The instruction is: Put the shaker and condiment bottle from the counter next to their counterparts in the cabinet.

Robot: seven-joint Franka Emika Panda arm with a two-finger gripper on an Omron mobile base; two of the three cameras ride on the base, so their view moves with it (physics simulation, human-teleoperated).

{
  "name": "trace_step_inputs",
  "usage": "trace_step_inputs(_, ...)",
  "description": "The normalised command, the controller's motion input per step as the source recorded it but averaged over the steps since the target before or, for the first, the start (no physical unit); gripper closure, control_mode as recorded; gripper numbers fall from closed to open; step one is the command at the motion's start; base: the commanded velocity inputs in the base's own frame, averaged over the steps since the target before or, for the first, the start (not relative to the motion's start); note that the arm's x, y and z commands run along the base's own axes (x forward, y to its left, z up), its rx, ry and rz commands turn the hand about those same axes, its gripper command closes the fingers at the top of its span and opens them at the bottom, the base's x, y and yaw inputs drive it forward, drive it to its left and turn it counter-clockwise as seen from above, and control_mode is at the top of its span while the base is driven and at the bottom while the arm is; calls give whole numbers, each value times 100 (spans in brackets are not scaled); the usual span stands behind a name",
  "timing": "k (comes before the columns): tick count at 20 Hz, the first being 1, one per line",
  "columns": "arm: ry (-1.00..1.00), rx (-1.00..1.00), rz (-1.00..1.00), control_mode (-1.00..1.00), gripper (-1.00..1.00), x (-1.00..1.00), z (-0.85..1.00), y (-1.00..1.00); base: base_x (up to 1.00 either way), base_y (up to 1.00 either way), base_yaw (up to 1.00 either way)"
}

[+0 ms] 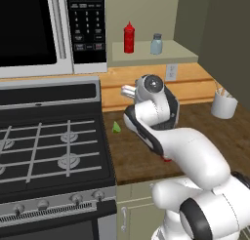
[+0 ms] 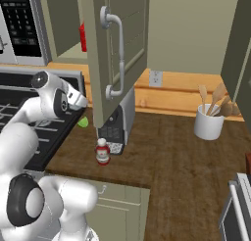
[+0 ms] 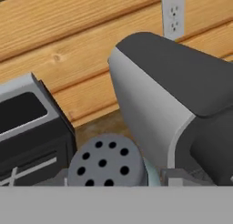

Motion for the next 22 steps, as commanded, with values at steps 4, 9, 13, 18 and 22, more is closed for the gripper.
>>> trace_step_inputs(4, -9, -1, 0, -100, 100, -31, 50, 0, 0, 0, 0)
trace_step_inputs(9, -4, 0, 0, -100, 100, -23, 67, 0, 0, 0, 0)
trace_step_inputs(13, -5, 0, 0, -100, 100, -15, 69, -6, 0, 0, 0)
trace_step_inputs(18, -6, 0, 0, -100, 100, -11, 58, -9, 0, 0, 0)
trace_step_inputs(22, -9, 0, 0, -100, 100, -17, 45, -11, 0, 0, 0)
